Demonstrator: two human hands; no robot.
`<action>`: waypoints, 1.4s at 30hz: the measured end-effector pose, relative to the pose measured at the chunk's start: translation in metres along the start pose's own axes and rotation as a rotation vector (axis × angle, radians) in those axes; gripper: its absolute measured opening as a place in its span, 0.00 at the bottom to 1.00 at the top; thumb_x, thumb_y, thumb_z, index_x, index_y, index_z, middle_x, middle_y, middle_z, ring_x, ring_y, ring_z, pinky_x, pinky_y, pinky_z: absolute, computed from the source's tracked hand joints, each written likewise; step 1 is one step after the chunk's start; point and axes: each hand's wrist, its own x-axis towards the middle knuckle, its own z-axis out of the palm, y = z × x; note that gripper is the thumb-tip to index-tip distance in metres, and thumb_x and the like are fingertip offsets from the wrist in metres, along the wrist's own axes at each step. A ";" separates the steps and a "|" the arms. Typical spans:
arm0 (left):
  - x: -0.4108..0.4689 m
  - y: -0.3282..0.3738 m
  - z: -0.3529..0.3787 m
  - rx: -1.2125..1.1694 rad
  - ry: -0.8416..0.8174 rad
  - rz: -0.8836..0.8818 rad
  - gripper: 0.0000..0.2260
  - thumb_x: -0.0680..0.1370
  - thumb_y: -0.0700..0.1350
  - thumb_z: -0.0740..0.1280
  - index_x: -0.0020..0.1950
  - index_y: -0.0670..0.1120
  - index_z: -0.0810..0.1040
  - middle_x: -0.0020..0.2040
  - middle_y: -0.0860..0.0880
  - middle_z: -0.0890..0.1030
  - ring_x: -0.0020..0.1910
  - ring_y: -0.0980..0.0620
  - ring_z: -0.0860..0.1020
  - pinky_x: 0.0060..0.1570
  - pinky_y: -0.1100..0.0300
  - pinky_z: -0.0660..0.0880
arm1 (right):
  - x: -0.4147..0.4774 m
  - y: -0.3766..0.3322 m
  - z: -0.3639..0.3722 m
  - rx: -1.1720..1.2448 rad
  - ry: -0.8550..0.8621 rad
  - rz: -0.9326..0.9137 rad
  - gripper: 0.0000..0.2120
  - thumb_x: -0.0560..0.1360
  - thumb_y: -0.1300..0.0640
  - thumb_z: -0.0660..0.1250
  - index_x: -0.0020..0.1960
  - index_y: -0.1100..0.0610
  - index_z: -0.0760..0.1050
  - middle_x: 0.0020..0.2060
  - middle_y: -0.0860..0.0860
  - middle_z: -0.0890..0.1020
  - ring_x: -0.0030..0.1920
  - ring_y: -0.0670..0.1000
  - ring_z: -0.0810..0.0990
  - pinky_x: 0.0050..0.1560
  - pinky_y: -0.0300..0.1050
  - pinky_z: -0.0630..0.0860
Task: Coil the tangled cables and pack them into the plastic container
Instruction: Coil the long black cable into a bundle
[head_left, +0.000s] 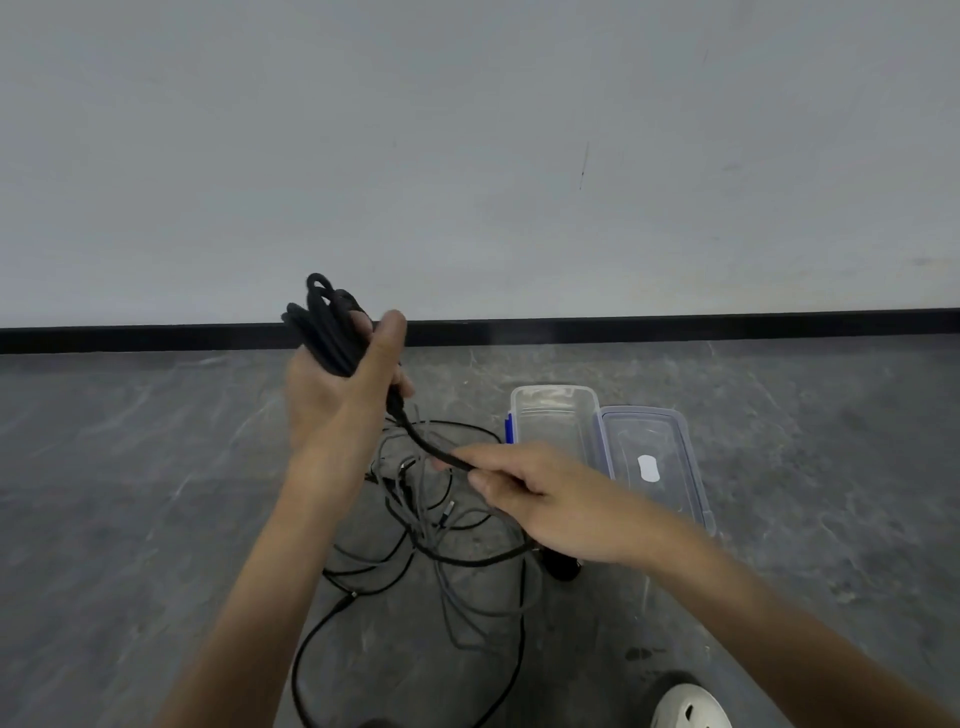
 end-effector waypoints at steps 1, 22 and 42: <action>-0.002 -0.001 0.001 0.048 -0.033 -0.003 0.17 0.73 0.58 0.71 0.42 0.45 0.73 0.27 0.53 0.76 0.28 0.56 0.77 0.32 0.67 0.74 | 0.000 -0.002 0.000 -0.028 0.016 -0.019 0.15 0.83 0.58 0.55 0.65 0.53 0.75 0.27 0.42 0.69 0.28 0.42 0.66 0.31 0.35 0.62; -0.019 -0.006 0.011 0.370 -0.926 -0.244 0.33 0.64 0.81 0.49 0.26 0.52 0.72 0.24 0.51 0.76 0.24 0.58 0.75 0.32 0.71 0.71 | -0.003 -0.010 -0.025 -0.093 0.427 -0.211 0.08 0.68 0.60 0.76 0.41 0.58 0.77 0.34 0.46 0.82 0.37 0.44 0.80 0.41 0.38 0.77; -0.016 -0.001 0.012 -0.004 -0.806 -0.449 0.20 0.76 0.50 0.65 0.25 0.47 0.67 0.22 0.51 0.66 0.20 0.55 0.65 0.31 0.64 0.69 | 0.001 0.009 -0.022 -0.534 0.520 -0.066 0.07 0.79 0.56 0.63 0.55 0.58 0.73 0.43 0.53 0.83 0.43 0.55 0.81 0.44 0.55 0.77</action>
